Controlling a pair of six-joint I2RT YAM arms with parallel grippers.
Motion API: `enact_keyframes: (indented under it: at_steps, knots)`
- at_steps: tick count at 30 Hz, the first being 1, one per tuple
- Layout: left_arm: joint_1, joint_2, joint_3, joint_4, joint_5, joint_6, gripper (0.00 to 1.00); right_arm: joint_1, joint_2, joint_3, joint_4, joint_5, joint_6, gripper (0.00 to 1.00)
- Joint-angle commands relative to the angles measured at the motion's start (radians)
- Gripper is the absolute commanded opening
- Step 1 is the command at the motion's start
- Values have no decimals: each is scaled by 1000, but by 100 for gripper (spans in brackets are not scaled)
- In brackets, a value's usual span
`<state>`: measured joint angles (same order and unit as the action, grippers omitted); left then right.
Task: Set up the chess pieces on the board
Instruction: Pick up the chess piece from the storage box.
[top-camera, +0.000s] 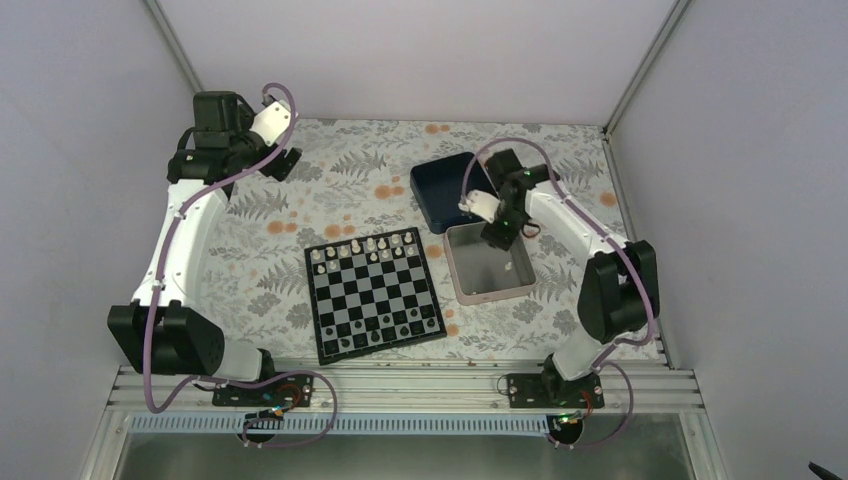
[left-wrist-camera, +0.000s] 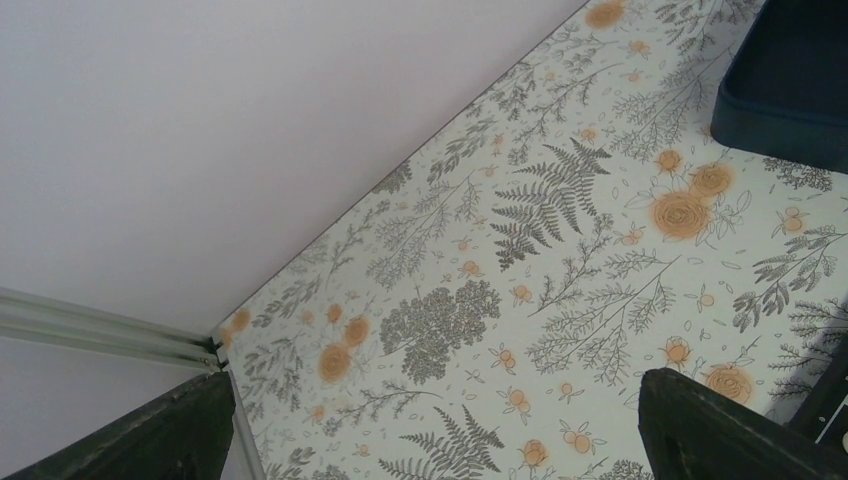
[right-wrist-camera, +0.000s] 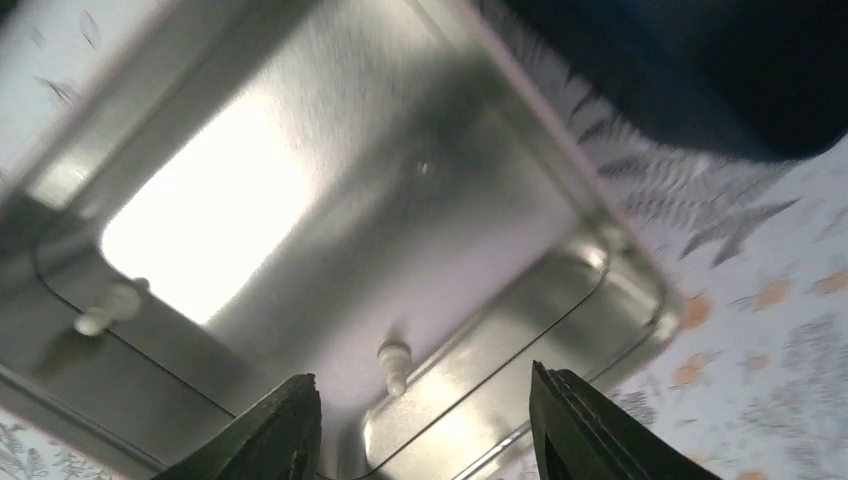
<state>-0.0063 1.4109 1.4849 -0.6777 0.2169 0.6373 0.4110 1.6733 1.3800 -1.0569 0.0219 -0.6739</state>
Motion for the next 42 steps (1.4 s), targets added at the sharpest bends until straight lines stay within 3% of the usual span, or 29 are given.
enact_keyframes:
  at_steps: [1,6,17,25,34,42]
  knots:
    - [9,-22,-11,24,3,7,100,-70,-55,-124,64,7,-42,55]
    - [9,-19,-6,15,8,3,100,-130,-35,-228,111,17,-39,55]
    - [9,-17,5,4,28,0,100,-173,30,-290,171,-9,-47,52]
    - [9,-15,4,1,30,3,100,-173,67,-297,178,-36,-43,36]
    - [9,-7,0,0,51,3,100,-173,54,-282,146,-33,-34,9]
    - [9,-6,13,-7,67,6,100,-46,41,-47,17,-3,19,6]
